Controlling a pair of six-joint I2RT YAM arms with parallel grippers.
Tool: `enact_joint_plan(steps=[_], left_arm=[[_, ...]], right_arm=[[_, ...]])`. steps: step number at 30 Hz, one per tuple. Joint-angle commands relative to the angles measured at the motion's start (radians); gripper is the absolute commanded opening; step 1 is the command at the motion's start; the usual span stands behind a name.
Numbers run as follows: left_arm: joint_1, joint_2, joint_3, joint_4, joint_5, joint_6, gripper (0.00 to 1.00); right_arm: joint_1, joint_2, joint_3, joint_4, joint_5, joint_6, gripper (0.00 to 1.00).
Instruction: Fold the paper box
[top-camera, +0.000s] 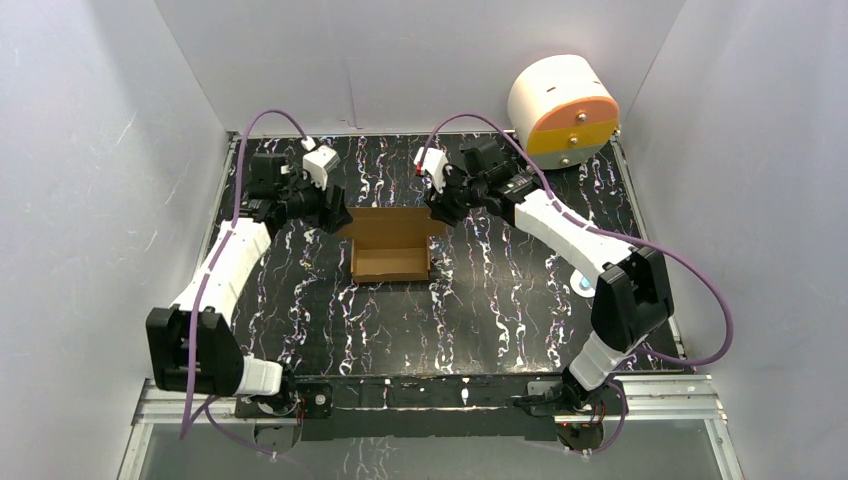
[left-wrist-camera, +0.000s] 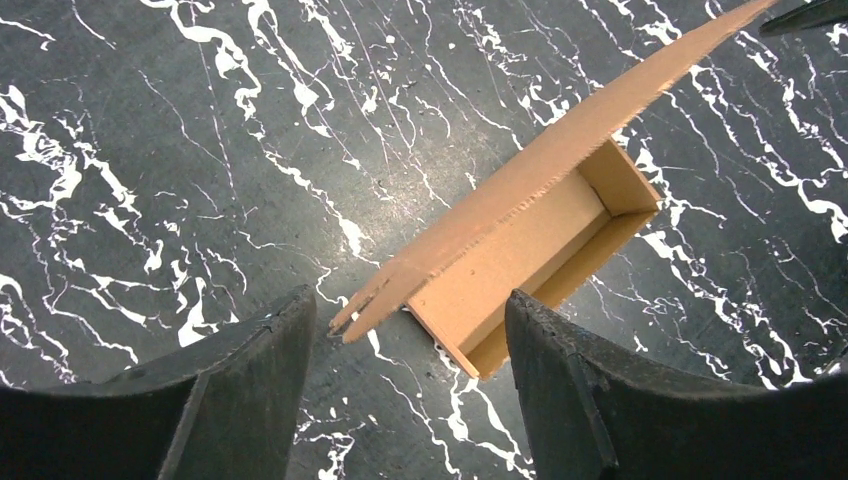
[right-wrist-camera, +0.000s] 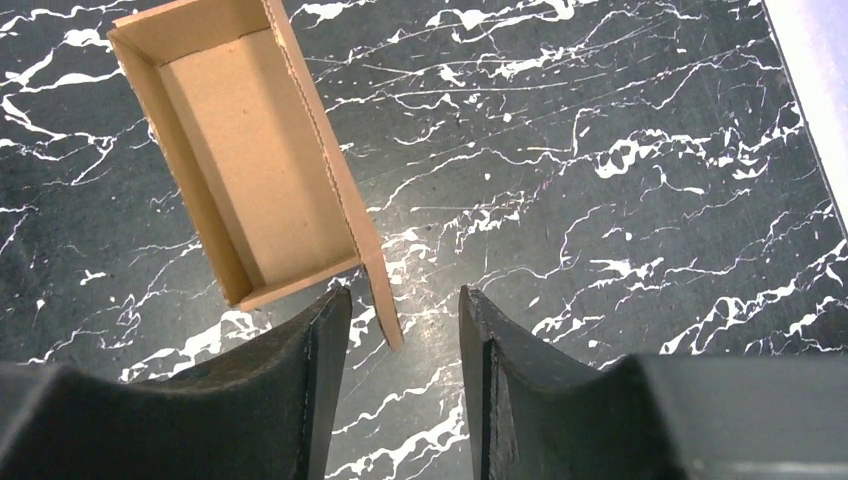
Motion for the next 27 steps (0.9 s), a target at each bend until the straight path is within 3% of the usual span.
enact_joint_plan(steps=[1, 10, 17, 22, 27], left_arm=[[0.007, 0.052, 0.067, -0.047, 0.050, 0.079, 0.64], [0.007, 0.088, 0.086, -0.078, 0.082, 0.103, 0.49], [0.007, 0.085, 0.082, -0.085, 0.074, 0.092, 0.15], [0.007, 0.049, 0.059, -0.073, 0.019, 0.025, 0.12], [-0.001, 0.023, 0.039, -0.058, -0.100, -0.177, 0.11]], right_arm=[[-0.001, 0.022, -0.003, 0.094, -0.028, -0.003, 0.48], [-0.004, 0.036, 0.001, 0.088, -0.059, -0.007, 0.22], [-0.005, 0.049, 0.019, 0.054, -0.070, -0.005, 0.12], [-0.002, 0.050, 0.043, 0.025, 0.001, 0.103, 0.07], [0.035, 0.059, 0.063, 0.012, 0.183, 0.321, 0.01]])
